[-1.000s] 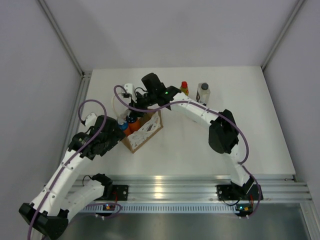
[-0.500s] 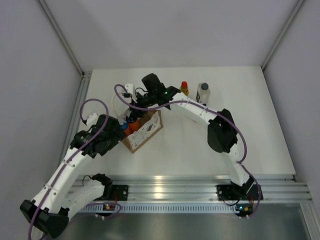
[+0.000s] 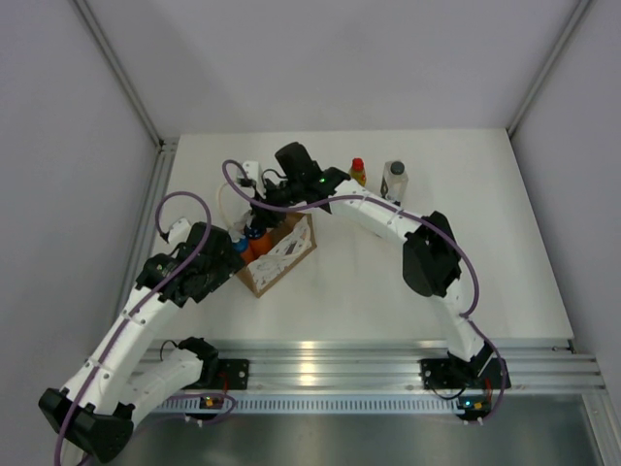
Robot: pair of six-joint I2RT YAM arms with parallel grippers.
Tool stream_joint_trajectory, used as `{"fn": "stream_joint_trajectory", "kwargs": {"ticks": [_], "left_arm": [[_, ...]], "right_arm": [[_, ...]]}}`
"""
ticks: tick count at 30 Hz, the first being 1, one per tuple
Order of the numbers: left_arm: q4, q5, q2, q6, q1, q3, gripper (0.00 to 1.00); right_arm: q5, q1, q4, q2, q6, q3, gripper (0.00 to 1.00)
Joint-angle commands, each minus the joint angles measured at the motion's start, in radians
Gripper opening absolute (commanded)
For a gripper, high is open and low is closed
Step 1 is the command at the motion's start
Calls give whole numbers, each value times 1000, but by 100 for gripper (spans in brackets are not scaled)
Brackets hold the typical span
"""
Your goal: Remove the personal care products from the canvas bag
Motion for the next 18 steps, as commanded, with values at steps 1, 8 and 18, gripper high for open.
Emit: {"fn": "stream_joint_trajectory", "kwargs": {"ticks": [1, 8, 18], "left_arm": [[28, -3, -8, 10, 1, 5, 93], [30, -3, 1, 9, 1, 7, 93], [30, -6, -3, 3, 1, 1, 93]], "right_arm": [[-49, -7, 78, 7, 14, 47, 36], [-57, -2, 101, 13, 33, 44, 32], [-62, -2, 103, 19, 36, 40, 13]]}}
